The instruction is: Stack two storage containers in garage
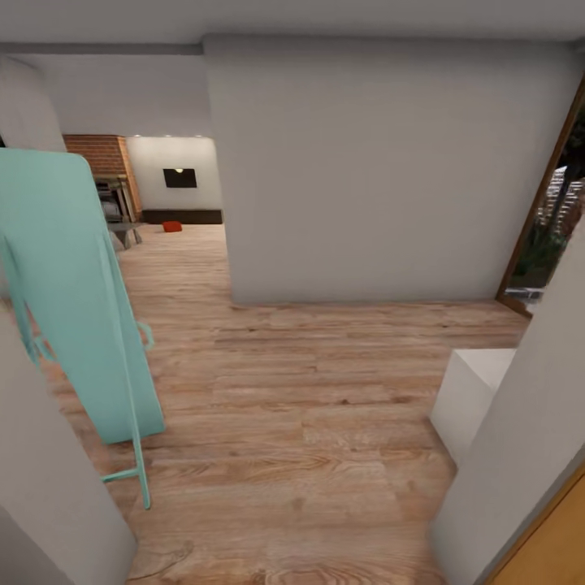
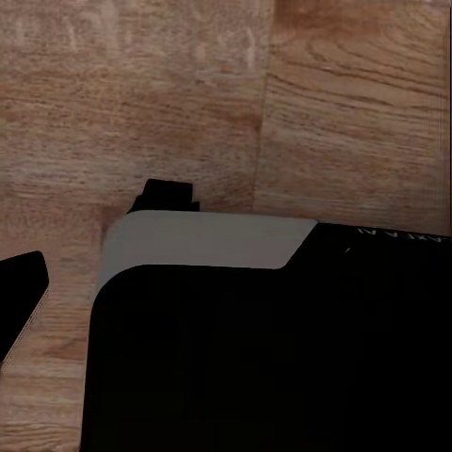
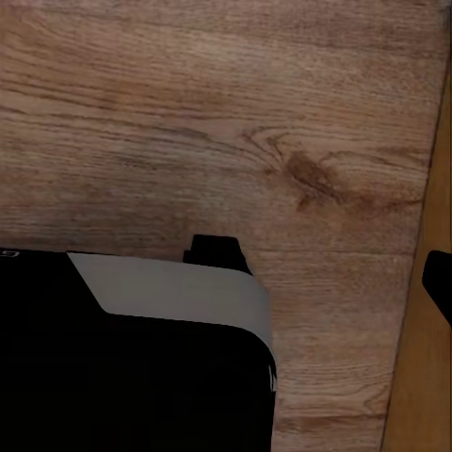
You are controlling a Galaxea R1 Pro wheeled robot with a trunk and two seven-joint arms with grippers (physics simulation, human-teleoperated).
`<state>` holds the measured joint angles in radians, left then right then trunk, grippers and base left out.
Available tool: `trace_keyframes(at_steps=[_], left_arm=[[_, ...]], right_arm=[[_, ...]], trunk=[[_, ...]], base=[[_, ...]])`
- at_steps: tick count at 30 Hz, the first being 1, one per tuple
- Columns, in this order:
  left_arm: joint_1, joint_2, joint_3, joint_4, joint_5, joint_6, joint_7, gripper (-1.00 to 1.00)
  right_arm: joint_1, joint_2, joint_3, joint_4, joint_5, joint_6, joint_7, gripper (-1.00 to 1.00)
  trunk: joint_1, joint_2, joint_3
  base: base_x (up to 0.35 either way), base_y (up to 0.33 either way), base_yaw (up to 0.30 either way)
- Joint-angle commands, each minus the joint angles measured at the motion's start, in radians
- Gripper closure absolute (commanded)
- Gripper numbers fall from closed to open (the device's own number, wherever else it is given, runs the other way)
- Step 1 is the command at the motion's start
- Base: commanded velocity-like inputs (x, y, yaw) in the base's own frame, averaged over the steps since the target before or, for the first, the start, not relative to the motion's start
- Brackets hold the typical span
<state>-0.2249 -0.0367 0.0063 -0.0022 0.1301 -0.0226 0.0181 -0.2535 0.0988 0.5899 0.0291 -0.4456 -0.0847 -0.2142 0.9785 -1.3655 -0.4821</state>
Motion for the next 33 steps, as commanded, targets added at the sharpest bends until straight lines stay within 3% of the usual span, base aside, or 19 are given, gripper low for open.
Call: trace_keyframes(at_steps=[1,33], left_arm=[[0.0,0.0,0.0,0.001,0.008,-0.002,0.002,-1.0],[0.0,-0.001,0.0,0.001,0.008,-0.002,0.002,-1.0]], right_arm=[[-0.001,0.001,0.008,0.003,-0.01,-0.006,-0.001,-1.0],[-0.001,-0.002,0.007,0.003,-0.01,-0.006,-0.001,-1.0]], trunk=[[0.001,0.0,-0.001],[0.001,0.0,-0.001]], base=[[0.323,0.0,0.0],[0.323,0.0,0.0]])
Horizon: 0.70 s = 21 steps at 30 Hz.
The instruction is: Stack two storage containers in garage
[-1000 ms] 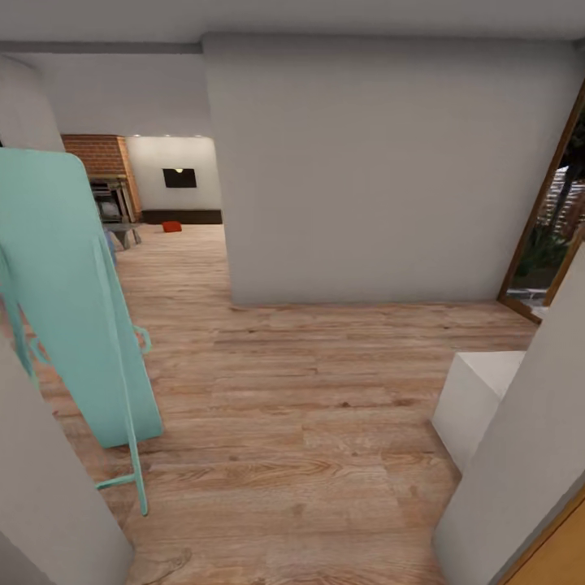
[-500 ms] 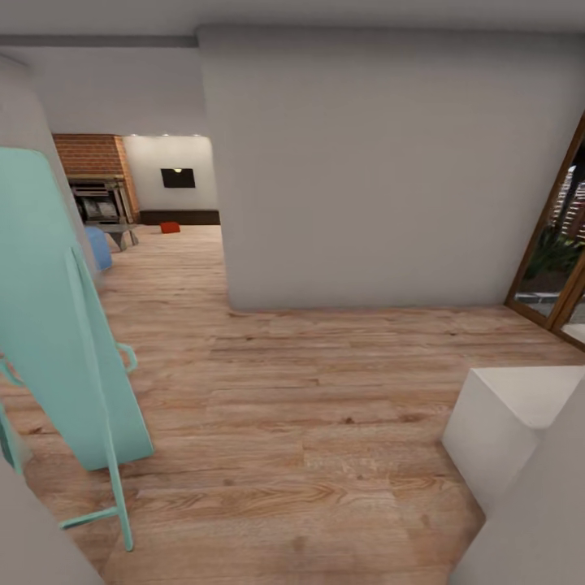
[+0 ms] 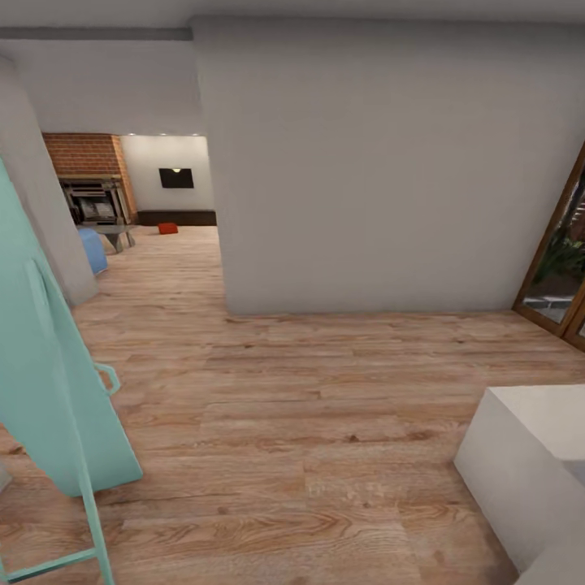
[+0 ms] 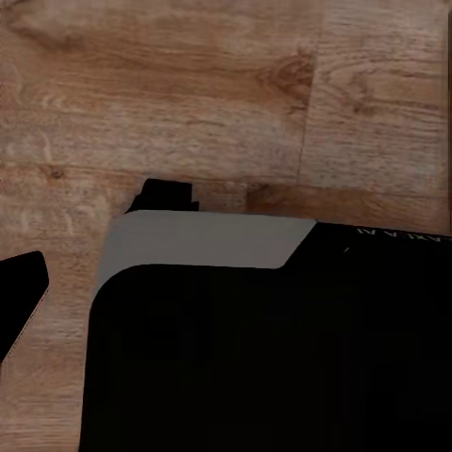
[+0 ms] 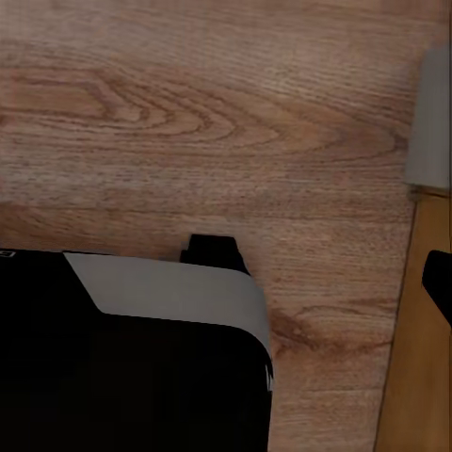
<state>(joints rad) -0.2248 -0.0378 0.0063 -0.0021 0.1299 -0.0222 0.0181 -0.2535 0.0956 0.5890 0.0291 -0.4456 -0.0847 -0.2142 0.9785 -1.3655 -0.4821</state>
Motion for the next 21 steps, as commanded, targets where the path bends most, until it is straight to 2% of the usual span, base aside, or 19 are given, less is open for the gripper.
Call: trace_keyframes(at_steps=[1,21], left_arm=[[-0.001,0.0,0.0,0.001,0.008,-0.002,0.002,-1.0],[0.0,0.0,0.0,0.001,0.008,-0.002,0.002,-1.0]], right_arm=[[-0.001,0.001,0.009,0.003,-0.01,-0.006,-0.001,-1.0],[-0.001,0.006,0.009,0.003,-0.007,-0.004,-0.002,-1.0]], trunk=[[0.001,0.0,-0.001],[0.001,0.0,-0.001]], base=[[0.323,0.0,0.0],[0.323,0.0,0.0]])
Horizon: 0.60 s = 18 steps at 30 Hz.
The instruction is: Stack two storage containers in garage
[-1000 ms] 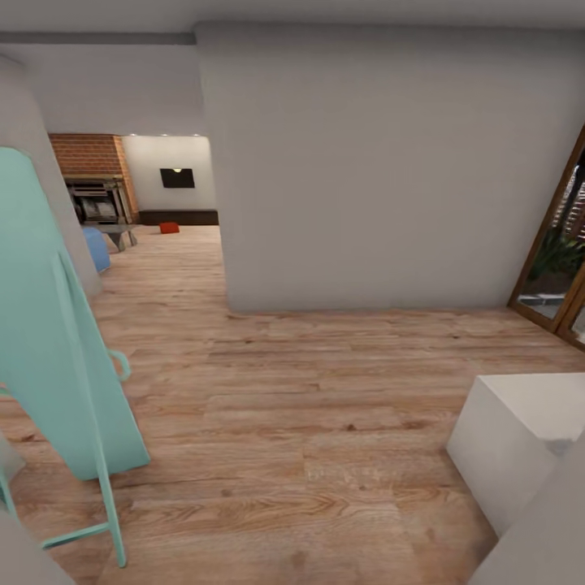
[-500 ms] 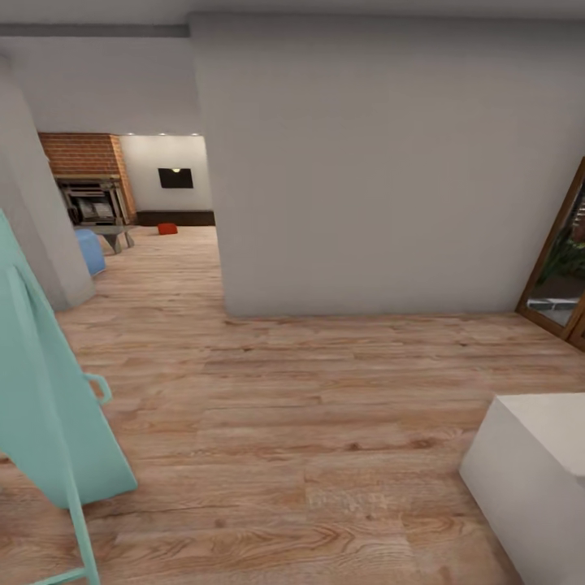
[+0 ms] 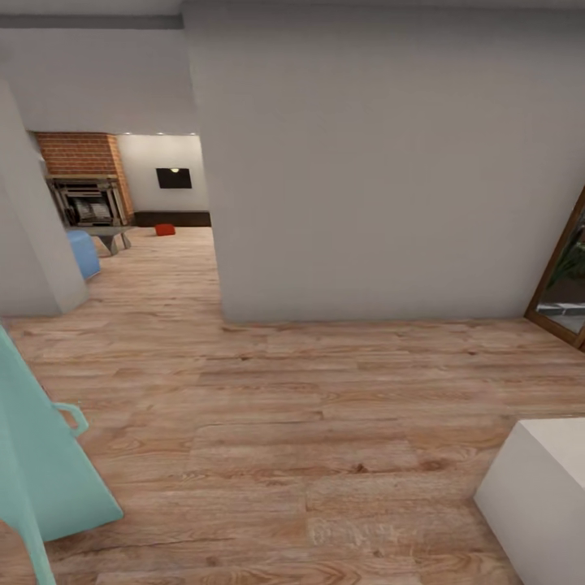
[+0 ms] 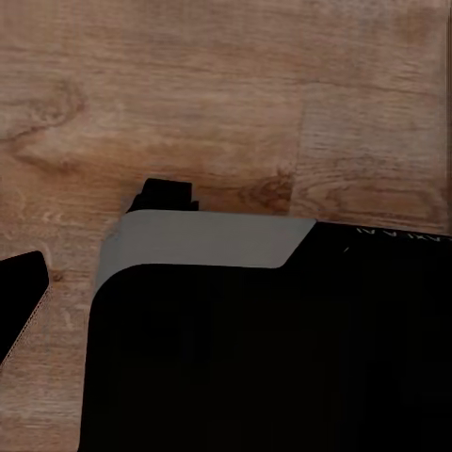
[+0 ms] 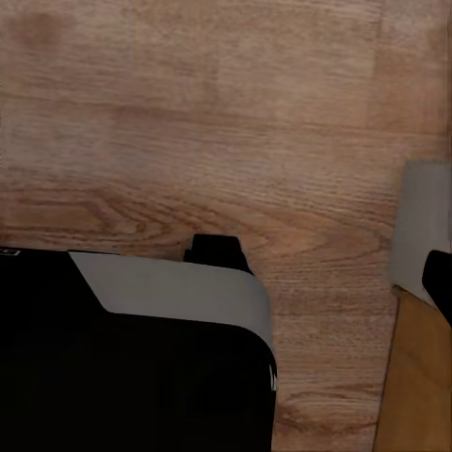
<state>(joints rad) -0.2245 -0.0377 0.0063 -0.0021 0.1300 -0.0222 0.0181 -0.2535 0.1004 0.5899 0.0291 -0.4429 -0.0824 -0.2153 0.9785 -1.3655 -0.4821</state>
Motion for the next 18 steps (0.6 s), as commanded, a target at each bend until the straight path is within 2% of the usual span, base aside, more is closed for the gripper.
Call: trace_keyframes(at_steps=[1,10,18], left_arm=[[0.0,0.0,0.0,0.001,0.008,-0.002,0.002,-1.0],[-0.001,-0.001,0.0,0.001,0.007,-0.002,0.002,-1.0],[-0.001,-0.001,0.0,0.001,0.007,-0.002,0.002,-1.0]], right_arm=[[-0.001,0.001,0.008,0.003,-0.01,-0.006,-0.001,-1.0],[-0.001,0.002,0.008,0.003,-0.01,-0.007,-0.001,-1.0],[-0.001,0.001,0.008,0.003,-0.01,-0.008,-0.001,-1.0]], trunk=[[0.001,0.0,-0.001],[0.001,0.0,-0.001],[0.001,0.0,-0.001]], base=[[0.323,0.0,0.0],[0.323,0.0,0.009],[0.323,0.0,0.219]])
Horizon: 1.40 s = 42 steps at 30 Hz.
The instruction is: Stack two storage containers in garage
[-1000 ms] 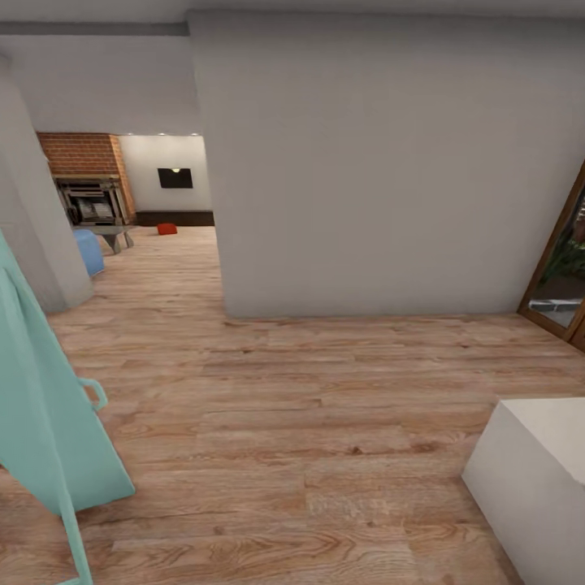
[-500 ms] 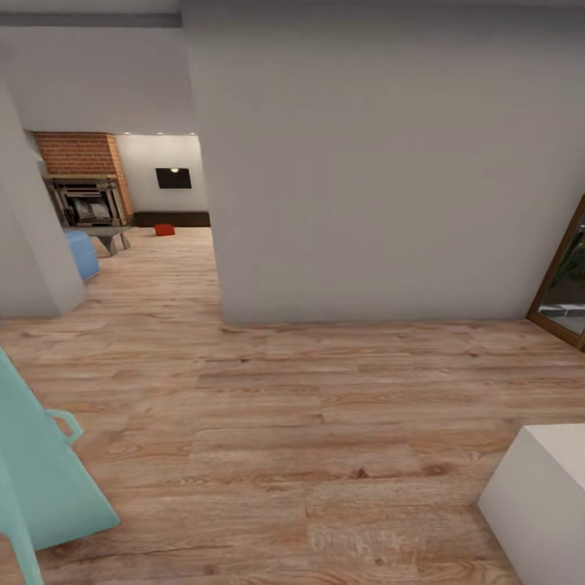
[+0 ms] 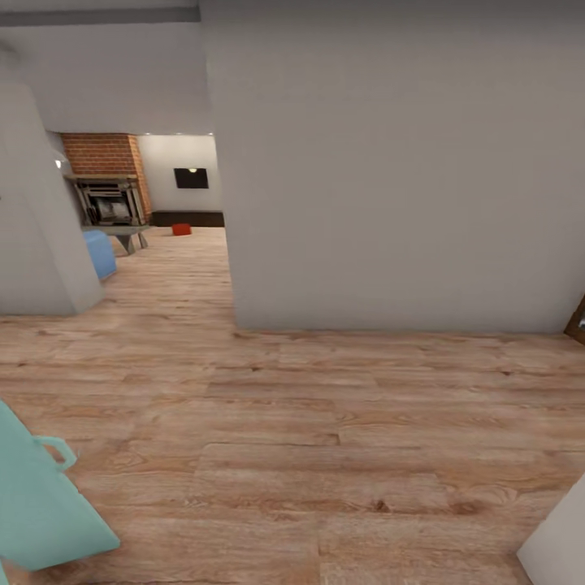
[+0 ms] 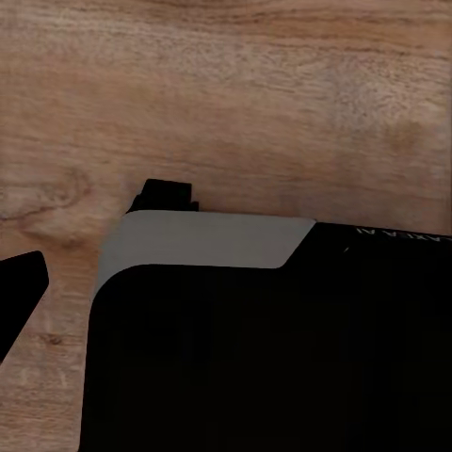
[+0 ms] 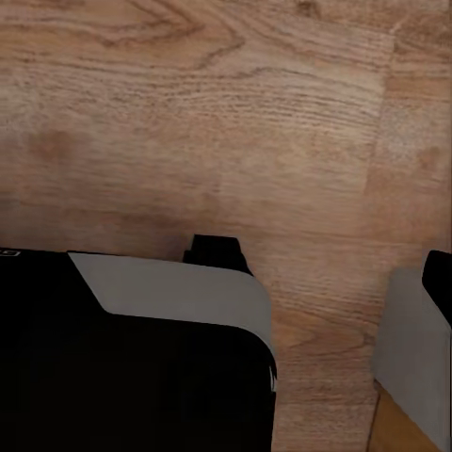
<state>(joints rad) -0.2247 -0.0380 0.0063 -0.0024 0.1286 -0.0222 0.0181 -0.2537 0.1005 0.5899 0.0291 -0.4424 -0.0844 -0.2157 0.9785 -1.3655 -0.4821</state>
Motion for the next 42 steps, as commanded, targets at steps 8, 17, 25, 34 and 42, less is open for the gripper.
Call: trace_keyframes(at_steps=[8,17,25,34,42], left_arm=[[-0.001,0.0,0.0,0.001,0.008,-0.002,0.002,-1.0],[0.0,0.0,0.0,0.001,0.008,-0.002,0.002,-1.0],[-0.001,0.0,0.0,0.001,0.008,-0.002,0.002,-1.0],[-0.001,0.0,-0.001,0.001,0.008,-0.002,0.002,-1.0],[0.0,0.0,-0.001,0.001,0.008,-0.003,0.002,-1.0]], right_arm=[[-0.001,-0.004,0.008,0.003,-0.013,-0.006,-0.001,-1.0],[-0.001,-0.007,0.007,0.003,-0.013,-0.006,-0.001,-1.0],[-0.001,-0.007,0.007,0.003,-0.013,-0.006,-0.001,-1.0],[-0.001,-0.005,0.007,0.003,-0.015,-0.004,-0.001,-1.0],[-0.001,-0.002,0.007,0.003,-0.015,-0.002,-0.001,-1.0]], trunk=[[0.001,0.0,-0.001],[0.001,0.0,-0.001],[0.001,0.0,-0.001],[0.001,0.0,-0.001],[0.001,0.0,-0.001]], base=[[0.323,0.0,0.247],[0.323,0.0,0.027],[0.323,0.0,0.0],[0.323,0.0,0.0],[0.323,0.0,0.0]])
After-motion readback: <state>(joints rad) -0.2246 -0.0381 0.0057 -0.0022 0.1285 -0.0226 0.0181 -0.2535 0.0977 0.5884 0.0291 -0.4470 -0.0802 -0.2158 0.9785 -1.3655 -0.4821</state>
